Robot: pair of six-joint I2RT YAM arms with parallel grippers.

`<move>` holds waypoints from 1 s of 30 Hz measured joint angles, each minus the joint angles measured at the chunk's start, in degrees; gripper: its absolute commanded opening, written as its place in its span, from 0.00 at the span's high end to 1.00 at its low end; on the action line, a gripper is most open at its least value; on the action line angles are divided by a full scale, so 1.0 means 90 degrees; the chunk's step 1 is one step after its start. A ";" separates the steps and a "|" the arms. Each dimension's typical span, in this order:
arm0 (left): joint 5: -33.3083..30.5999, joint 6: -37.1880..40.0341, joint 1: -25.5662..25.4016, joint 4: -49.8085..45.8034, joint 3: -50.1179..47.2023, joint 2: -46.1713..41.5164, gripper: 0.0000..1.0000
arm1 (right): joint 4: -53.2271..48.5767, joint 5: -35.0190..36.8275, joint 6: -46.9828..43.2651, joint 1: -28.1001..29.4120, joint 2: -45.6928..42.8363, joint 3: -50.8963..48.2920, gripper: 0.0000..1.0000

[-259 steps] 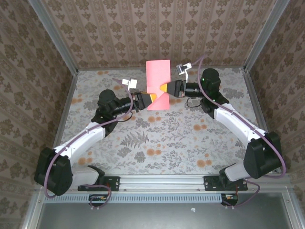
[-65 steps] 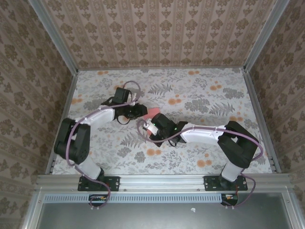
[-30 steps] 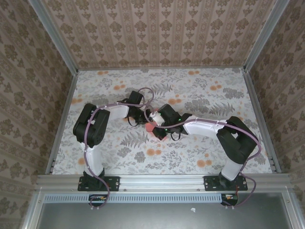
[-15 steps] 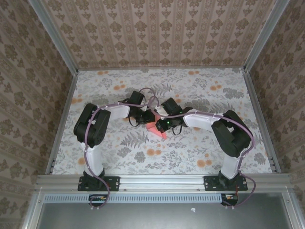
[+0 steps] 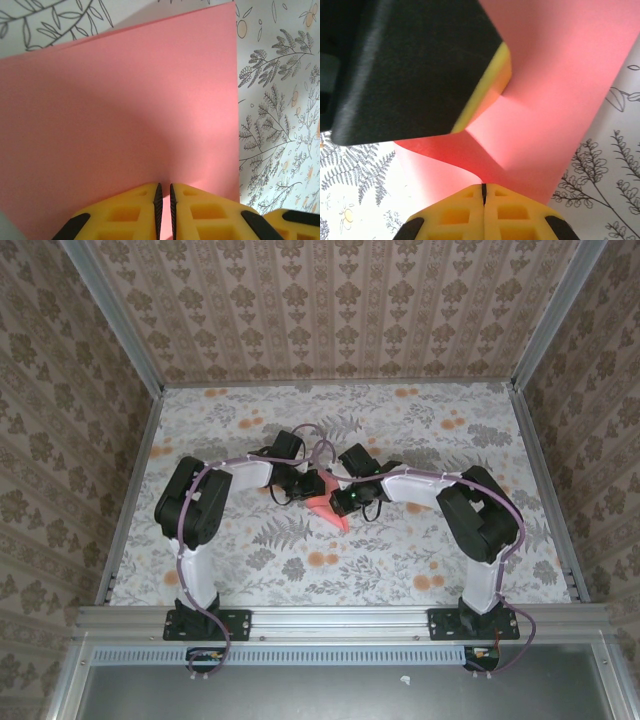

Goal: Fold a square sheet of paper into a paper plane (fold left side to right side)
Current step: Third fold the triangle at the center of the table.

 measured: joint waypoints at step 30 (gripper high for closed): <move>-0.0192 0.0364 -0.0019 -0.0850 0.1061 0.0522 0.80 | -0.0036 -0.0172 0.0080 -0.0032 0.0019 0.0000 1.00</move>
